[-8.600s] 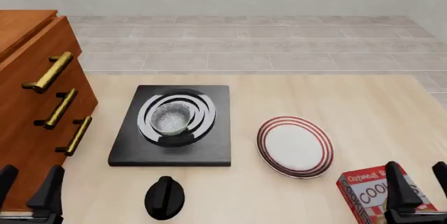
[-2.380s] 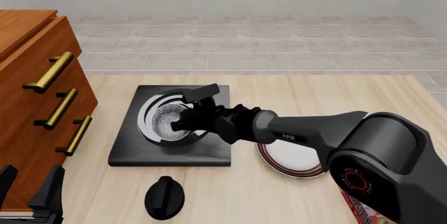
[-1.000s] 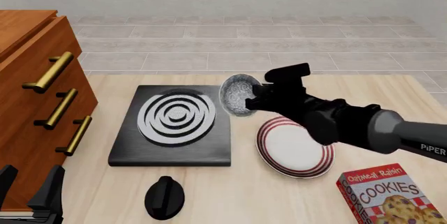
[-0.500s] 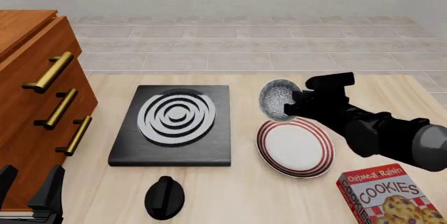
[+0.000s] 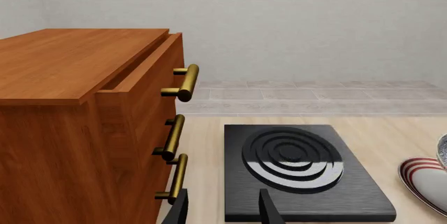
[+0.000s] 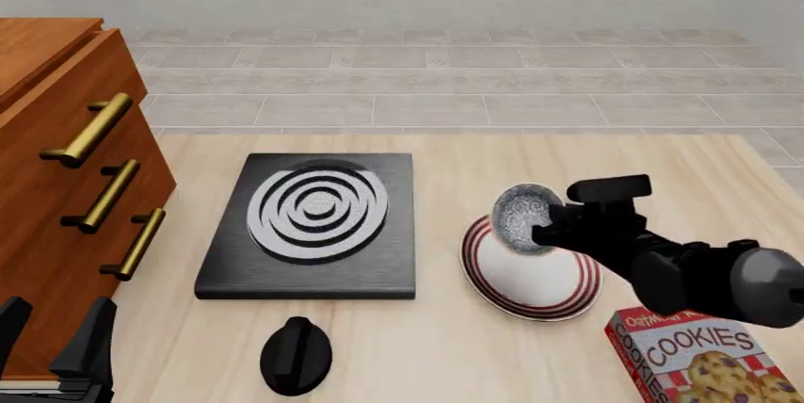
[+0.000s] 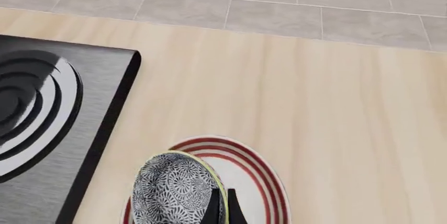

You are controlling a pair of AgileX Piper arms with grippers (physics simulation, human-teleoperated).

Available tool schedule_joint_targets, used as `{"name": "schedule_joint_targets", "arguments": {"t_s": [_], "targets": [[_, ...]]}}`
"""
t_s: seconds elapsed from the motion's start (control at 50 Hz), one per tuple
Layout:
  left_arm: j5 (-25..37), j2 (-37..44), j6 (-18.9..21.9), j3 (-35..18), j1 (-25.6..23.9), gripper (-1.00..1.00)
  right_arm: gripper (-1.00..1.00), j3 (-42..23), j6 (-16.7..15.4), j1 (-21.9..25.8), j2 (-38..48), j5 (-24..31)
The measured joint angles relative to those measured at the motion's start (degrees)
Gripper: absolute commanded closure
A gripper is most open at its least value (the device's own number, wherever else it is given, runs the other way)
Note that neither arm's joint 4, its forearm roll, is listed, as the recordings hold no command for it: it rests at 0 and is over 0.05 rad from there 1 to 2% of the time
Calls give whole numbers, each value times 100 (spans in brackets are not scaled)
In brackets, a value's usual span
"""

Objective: Pick the akita bowl on the stove and place it on the plate.

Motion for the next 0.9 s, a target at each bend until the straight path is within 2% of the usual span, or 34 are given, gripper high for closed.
{"name": "schedule_joint_targets", "arguments": {"t_s": [0.36, 0.9], "targets": [[0, 0, 0, 0, 0, -100, 100, 269, -29, -51, 463, -387], [0, 0, 0, 0, 0, -100, 100, 383, -35, -63, 669, -567]]}}
